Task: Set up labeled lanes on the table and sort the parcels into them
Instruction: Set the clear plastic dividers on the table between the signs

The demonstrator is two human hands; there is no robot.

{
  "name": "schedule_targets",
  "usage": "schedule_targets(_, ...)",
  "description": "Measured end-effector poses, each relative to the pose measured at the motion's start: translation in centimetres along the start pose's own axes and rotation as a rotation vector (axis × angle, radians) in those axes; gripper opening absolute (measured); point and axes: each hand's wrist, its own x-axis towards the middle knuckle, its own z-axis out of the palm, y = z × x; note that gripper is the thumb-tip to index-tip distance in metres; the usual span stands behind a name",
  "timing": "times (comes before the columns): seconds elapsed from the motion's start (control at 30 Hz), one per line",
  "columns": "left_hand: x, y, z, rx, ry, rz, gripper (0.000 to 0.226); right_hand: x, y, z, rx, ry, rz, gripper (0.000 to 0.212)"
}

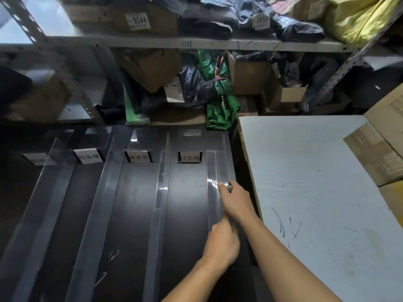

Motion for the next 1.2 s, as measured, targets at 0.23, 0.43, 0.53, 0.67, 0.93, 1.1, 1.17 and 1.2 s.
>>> schedule_targets(0.23,-2.1,-0.5,1.8,0.107,-0.041,0.024,0.054,0.4,1.1,-0.3,0.049,-0.035,0.014,0.056)
schedule_targets(0.43,-5.0,-2.6,3.6,0.175,-0.128,-0.014,0.060,0.4,1.5,-0.7,0.048,-0.070,0.005,0.064)
schedule_targets(0.53,-6.8,-3.4,3.9,0.196,-0.128,-0.023,0.061,-0.3,1.5,-0.9,0.036,-0.108,0.001,0.063)
schedule_targets(0.67,-9.3,-3.8,3.4,0.171,-0.146,-0.019,0.063,-1.8,1.6,-1.3,0.005,-0.171,-0.002,0.060)
schedule_targets(0.93,-10.7,-4.6,3.4,0.152,-0.115,0.036,0.066,-5.0,2.8,-1.3,-0.085,-0.224,-0.015,0.056)
schedule_targets(1.1,-8.6,-3.4,3.0,0.131,-0.079,-0.050,0.077,-6.5,2.9,-1.3,-0.133,-0.204,-0.027,0.049)
schedule_targets(1.17,-7.1,-2.6,2.7,0.079,-0.079,-0.059,0.073,-7.0,2.8,-1.1,-0.136,-0.191,-0.024,0.045)
schedule_targets(1.2,-6.5,-2.3,2.6,0.052,-0.091,-0.060,0.069,-7.1,2.8,-1.1,-0.134,-0.183,-0.024,0.042)
